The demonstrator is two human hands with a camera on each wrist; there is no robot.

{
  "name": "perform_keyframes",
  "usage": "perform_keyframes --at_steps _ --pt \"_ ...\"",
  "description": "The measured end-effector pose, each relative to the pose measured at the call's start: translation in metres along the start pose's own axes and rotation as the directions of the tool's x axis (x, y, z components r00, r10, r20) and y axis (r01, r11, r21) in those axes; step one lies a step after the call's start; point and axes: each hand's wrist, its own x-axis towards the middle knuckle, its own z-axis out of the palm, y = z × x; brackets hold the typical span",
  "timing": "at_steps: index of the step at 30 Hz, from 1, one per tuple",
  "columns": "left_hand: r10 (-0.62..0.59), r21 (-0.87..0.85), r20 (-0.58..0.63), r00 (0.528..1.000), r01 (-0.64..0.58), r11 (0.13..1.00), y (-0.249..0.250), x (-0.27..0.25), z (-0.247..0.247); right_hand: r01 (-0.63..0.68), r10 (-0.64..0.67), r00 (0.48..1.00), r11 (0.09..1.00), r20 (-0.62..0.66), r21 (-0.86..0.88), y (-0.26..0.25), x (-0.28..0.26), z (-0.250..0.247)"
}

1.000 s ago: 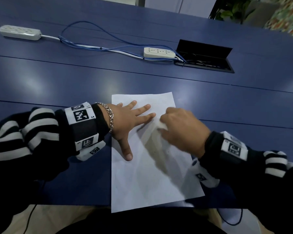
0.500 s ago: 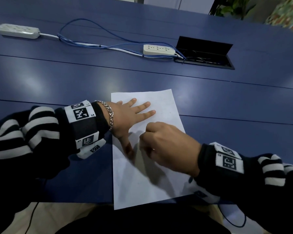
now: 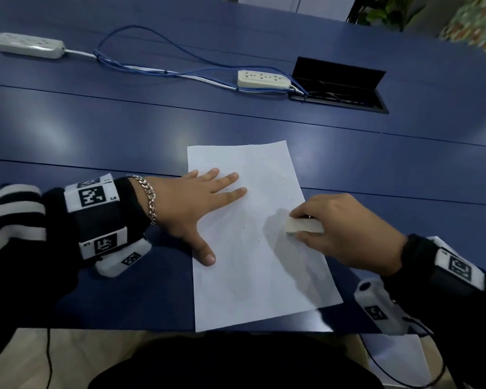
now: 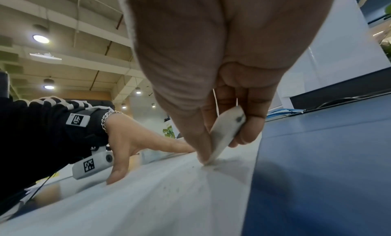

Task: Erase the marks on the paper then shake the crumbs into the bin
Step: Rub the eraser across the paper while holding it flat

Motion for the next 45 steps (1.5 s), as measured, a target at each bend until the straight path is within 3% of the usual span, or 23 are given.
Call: perform_keyframes --at_steps 4,11,17,22,24,26,28,32,34,37,42,45 --pt "-0.028 0.025 0.036 0.999 0.028 0.999 0.002 0.004 -0.007 0.1 -0.099 0.991 0.995 0.093 -0.007 -0.014 0.017 -0.008" --pt "-0.069 0.048 0.079 0.995 0.065 0.997 0.007 0.006 -0.008 0.006 -0.009 0.999 0.997 -0.044 -0.082 -0.026 0.056 -0.005" --pt "-0.072 0.042 0.076 0.995 0.069 0.997 0.007 0.006 -0.008 0.322 -0.317 0.942 0.946 0.106 -0.034 -0.069 0.03 0.013" --pt "-0.079 0.056 0.077 0.994 0.075 0.996 0.008 0.005 -0.008 0.139 -0.142 0.99 0.985 -0.024 -0.102 -0.039 0.056 0.002" --pt "-0.079 0.052 0.071 0.994 0.075 0.996 0.008 0.006 -0.008 0.223 -0.228 0.973 0.97 -0.041 -0.092 -0.053 0.046 0.008" --pt "-0.074 0.055 0.072 0.995 0.071 0.996 0.008 0.006 -0.008 0.366 -0.364 0.93 0.929 0.039 -0.054 -0.076 0.029 0.016" --pt "-0.076 0.06 0.077 0.994 0.071 0.996 0.008 0.006 -0.008 0.42 -0.416 0.903 0.907 0.105 -0.02 -0.079 0.027 0.016" --pt "-0.067 0.052 0.067 0.996 0.063 0.997 0.005 0.007 -0.007 0.242 -0.243 0.97 0.969 0.001 -0.058 -0.053 0.049 0.007" --pt "-0.059 0.054 0.073 0.996 0.056 0.997 0.004 0.006 -0.009 0.268 -0.271 0.962 0.961 -0.027 -0.064 -0.056 0.042 0.011" --pt "-0.038 0.061 0.085 0.996 0.033 0.998 0.004 0.005 -0.021 0.391 -0.39 0.919 0.92 0.062 -0.01 -0.07 0.026 0.02" --pt "0.021 0.013 0.04 0.999 -0.022 1.0 0.012 -0.006 -0.017 0.303 -0.304 0.952 0.953 0.029 0.009 -0.055 0.033 0.015" --pt "0.008 0.039 0.067 0.998 -0.01 0.999 0.025 -0.016 0.004 0.339 -0.338 0.94 0.941 0.045 -0.006 -0.057 0.031 0.017"
